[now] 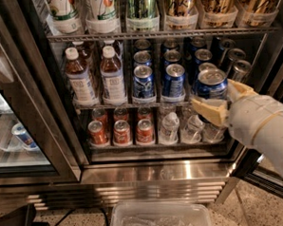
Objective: Pick pepsi can from middle shelf of fridge
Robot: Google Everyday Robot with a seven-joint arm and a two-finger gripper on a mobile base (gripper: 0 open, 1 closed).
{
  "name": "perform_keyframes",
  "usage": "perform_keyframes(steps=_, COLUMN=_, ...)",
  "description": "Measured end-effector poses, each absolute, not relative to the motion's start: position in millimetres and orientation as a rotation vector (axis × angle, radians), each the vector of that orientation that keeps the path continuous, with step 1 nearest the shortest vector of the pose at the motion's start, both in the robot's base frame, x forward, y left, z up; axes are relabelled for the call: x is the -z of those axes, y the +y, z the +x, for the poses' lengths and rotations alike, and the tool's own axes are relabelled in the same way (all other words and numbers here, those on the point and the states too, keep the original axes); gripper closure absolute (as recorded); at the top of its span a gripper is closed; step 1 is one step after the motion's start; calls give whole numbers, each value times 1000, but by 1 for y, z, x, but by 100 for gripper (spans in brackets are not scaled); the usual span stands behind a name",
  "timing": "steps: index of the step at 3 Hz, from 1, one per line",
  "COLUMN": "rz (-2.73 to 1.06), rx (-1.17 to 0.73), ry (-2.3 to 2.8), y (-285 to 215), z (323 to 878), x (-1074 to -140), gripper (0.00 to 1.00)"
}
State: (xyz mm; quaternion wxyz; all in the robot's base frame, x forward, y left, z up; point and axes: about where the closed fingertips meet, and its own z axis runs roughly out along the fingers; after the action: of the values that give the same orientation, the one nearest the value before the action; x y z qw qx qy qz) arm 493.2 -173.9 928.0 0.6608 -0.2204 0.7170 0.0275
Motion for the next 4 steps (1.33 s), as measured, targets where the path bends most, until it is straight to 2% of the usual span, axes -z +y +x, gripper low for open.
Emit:
perform_keyframes(steps=1, rz=-538, rx=-133, ry=1657, y=-195, z=501, x=-947, gripper=100)
perform_keyframes(steps=2, rz=-594, rx=-191, ry=1679, y=-187, z=499, x=-938, gripper=100)
perform_keyframes(steps=4, rz=-824, rx=-403, ry=1669, y=-105, z=481, x=-906, gripper=100)
